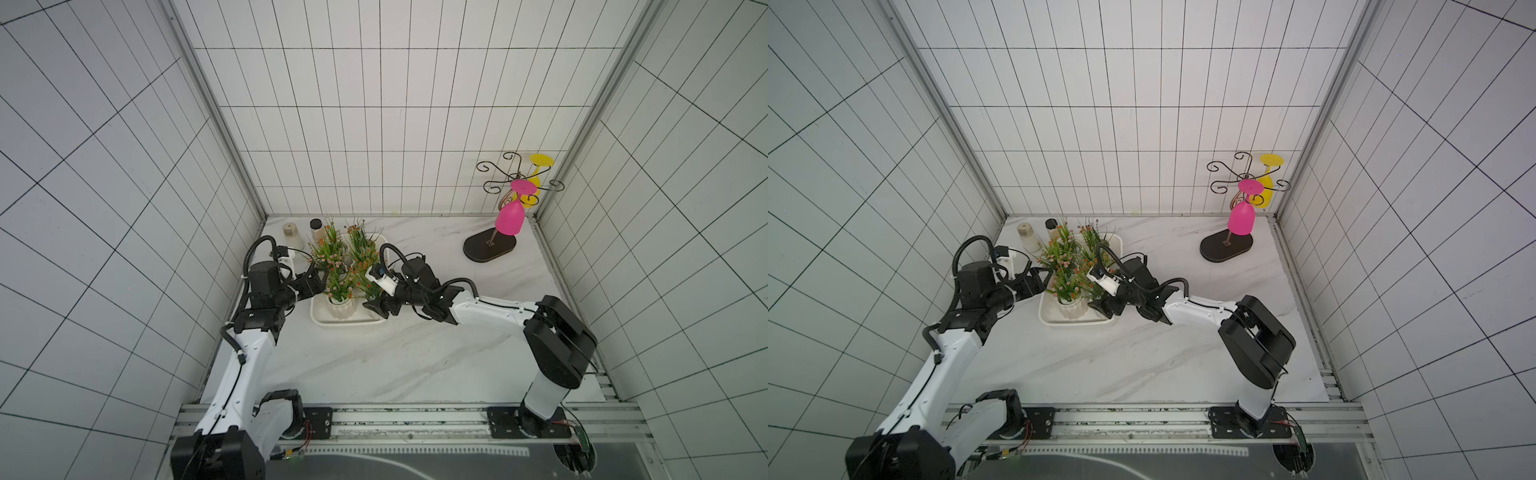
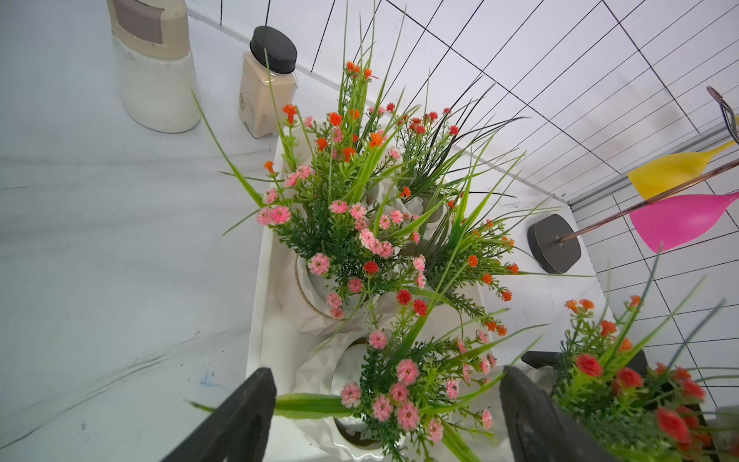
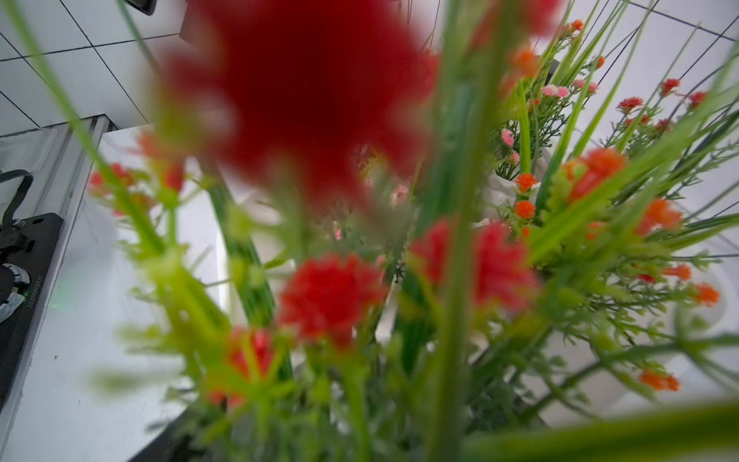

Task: Put the potted gypsophila into the storage box
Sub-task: Place the baby's breath potted plant at the storage box.

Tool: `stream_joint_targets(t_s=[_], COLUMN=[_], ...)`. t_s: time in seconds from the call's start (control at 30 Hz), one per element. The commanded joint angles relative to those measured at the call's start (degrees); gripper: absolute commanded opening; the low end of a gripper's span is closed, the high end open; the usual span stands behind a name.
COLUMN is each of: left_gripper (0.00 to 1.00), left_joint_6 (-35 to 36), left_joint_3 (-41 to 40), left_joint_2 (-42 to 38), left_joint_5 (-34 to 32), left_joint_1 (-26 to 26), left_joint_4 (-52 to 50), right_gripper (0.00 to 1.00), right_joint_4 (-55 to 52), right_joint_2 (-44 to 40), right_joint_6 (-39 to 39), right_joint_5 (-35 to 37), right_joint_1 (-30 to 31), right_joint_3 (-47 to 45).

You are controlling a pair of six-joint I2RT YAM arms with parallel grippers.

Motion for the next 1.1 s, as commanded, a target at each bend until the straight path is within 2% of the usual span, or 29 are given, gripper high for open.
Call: stream_joint_targets(t_s=[0.0,1.07], left_gripper=[0.88,0.89], left_joint_6=[-0.51,-0.69], left_joint_3=[0.3,-0.05], left_joint_2=[-0.11,-0.57], left_joint_5=[-0.11,0.81], left_joint_1=[0.37,0.53], left_joint_4=[0.41,0.98], right_gripper=[0.71,0.71], right_joint_4=[4.83,10.85], right_joint_2=[1.33,9.27], right_joint_6=[0.56,1.83], right_joint_5=[-0.39,0.23], right_joint_1=[0.71,1.24], right_joint_3=[6.47,10.57])
